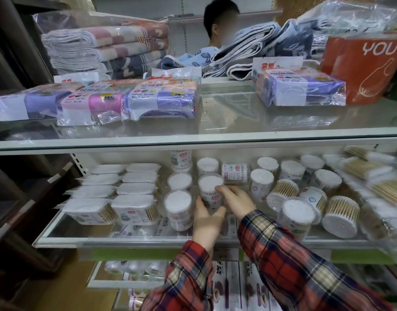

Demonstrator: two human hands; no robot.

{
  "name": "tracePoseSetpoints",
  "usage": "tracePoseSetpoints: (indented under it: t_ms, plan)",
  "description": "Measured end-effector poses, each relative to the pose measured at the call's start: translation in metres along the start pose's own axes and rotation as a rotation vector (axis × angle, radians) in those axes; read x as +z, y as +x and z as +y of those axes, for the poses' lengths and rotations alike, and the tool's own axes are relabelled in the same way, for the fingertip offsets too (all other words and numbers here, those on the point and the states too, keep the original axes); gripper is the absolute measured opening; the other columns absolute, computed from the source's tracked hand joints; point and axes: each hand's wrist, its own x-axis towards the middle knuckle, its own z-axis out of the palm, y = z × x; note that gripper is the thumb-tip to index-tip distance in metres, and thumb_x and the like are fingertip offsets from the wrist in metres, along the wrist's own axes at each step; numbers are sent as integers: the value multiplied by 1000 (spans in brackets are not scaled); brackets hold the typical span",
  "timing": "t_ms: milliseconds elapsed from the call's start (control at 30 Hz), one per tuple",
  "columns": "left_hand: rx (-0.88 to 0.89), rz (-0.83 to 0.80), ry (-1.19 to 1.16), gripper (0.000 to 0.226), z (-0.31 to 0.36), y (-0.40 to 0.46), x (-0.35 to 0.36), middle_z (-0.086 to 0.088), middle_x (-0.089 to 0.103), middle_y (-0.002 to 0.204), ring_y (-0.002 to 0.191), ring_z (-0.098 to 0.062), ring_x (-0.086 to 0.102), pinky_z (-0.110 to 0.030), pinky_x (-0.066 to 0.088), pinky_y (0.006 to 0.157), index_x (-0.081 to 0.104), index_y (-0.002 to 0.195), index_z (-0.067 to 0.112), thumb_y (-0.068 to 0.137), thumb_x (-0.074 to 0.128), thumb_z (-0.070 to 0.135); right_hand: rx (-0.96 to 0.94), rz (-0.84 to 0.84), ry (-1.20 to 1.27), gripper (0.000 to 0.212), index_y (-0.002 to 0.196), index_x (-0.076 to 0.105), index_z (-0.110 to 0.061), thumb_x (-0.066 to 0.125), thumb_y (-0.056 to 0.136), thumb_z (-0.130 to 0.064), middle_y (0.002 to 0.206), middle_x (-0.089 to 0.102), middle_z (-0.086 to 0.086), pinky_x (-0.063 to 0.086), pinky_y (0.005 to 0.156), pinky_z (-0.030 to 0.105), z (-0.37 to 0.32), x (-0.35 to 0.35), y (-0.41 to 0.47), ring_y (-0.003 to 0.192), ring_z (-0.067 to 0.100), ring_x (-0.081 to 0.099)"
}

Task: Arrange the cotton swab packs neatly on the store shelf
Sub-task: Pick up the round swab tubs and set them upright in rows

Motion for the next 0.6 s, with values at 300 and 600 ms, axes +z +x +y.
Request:
tracePoseSetpoints:
  t_ms: [300,600]
  plan:
    - [-100,16,-38,112,-17,5,9,-5,37,150,126,-29,52,-51,46,101,5,150,38,53,60,52,-19,-52,68,25,110,61,-22,56,90,-35,104,64,2,45,77,28,3,8,5,96,20,62]
    - [-82,-12,-44,98,-2,-8,11,-7,50,137,94,-22,67,-33,57,68,10,150,37,65,58,36,-15,-100,101,31,115,59,-19,56,90,-38,95,62,-5,49,85,32,7,9,11,97,21,64]
